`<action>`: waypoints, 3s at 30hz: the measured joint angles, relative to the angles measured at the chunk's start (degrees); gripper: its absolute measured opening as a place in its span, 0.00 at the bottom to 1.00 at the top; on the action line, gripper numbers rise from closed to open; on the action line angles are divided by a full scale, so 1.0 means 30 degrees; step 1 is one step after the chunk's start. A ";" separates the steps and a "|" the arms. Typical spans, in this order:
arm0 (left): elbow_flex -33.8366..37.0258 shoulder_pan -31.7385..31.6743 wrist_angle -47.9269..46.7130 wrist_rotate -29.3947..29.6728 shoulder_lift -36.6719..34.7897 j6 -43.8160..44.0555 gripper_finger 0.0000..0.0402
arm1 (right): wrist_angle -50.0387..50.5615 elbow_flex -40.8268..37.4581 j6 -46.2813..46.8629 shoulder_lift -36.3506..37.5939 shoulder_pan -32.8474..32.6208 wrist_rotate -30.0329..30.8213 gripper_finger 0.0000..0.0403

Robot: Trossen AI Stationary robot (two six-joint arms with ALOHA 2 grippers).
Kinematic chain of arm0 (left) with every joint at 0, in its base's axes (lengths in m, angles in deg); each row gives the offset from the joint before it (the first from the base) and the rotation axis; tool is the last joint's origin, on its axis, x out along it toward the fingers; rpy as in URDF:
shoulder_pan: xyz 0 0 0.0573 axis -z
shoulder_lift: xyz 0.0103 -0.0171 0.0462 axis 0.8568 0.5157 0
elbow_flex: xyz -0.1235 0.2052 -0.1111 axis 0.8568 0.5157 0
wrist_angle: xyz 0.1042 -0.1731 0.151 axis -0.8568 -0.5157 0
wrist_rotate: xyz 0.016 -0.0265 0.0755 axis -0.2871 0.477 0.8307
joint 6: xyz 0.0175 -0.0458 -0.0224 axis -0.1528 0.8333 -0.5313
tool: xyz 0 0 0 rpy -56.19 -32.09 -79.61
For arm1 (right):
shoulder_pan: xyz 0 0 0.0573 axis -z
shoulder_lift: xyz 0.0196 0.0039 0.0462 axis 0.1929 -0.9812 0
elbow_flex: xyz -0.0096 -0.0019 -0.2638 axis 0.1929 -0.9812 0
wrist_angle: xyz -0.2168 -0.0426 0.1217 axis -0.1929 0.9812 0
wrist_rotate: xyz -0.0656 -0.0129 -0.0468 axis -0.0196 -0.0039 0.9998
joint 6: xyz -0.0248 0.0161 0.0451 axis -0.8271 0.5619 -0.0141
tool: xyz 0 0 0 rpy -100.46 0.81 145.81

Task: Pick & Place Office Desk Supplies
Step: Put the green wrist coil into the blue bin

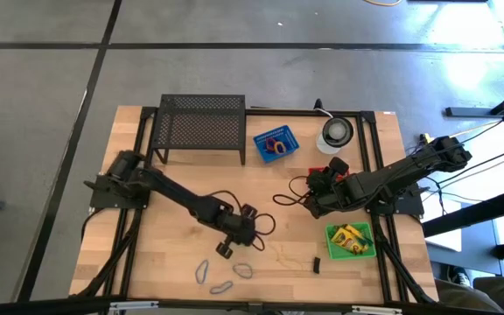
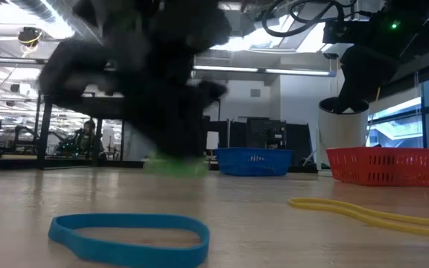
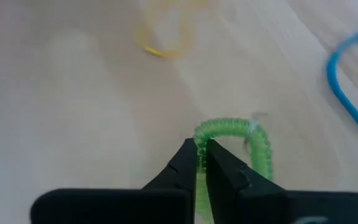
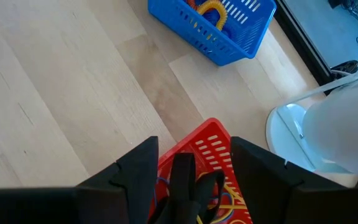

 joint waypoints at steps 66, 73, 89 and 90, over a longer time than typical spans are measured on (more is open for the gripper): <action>-0.0083 0.2055 0.7219 2.0308 -0.2594 0.2030 0.04 | -2.2360 0.0000 -1.3448 -0.3249 -0.0138 -0.2076 0.44; -0.0083 0.2055 0.7219 2.0258 -0.2594 0.2052 0.04 | -2.2352 -0.0004 -1.3420 -0.3249 -0.0138 -0.2020 0.19; -0.0084 0.1996 0.7203 2.0421 -0.2602 0.5260 0.22 | -1.9107 -0.0015 -1.1674 -0.2545 0.1449 -0.2154 0.03; -0.0087 0.1989 0.7194 2.0431 -0.2602 0.5413 0.24 | -1.8658 -0.0015 -1.1611 -0.2397 0.1731 -0.2149 0.03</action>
